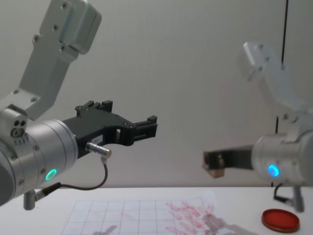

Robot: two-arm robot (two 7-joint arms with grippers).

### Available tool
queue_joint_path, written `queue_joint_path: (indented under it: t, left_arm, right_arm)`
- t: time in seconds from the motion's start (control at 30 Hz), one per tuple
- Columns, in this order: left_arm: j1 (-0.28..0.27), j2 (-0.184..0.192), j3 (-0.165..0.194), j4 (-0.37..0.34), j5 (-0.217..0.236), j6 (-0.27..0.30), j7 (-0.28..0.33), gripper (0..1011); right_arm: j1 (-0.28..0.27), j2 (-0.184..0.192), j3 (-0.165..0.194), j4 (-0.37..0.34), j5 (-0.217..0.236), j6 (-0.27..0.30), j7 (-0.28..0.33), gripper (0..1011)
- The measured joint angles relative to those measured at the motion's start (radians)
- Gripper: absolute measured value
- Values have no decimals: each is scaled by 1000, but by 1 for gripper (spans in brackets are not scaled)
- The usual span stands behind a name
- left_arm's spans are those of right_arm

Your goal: Use the one hand to pick up the stamp and affix it onto the A4 paper.

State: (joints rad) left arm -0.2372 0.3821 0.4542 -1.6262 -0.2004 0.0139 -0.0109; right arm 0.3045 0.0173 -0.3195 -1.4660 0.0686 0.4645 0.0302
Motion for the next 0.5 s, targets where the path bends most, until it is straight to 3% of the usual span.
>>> queue_joint_path:
  t: [0.5]
  left_arm:
    - [0,0,0,0,0,0,0,1001]
  right_arm:
    - [35,-55,-40,138,-16,17,28,214]
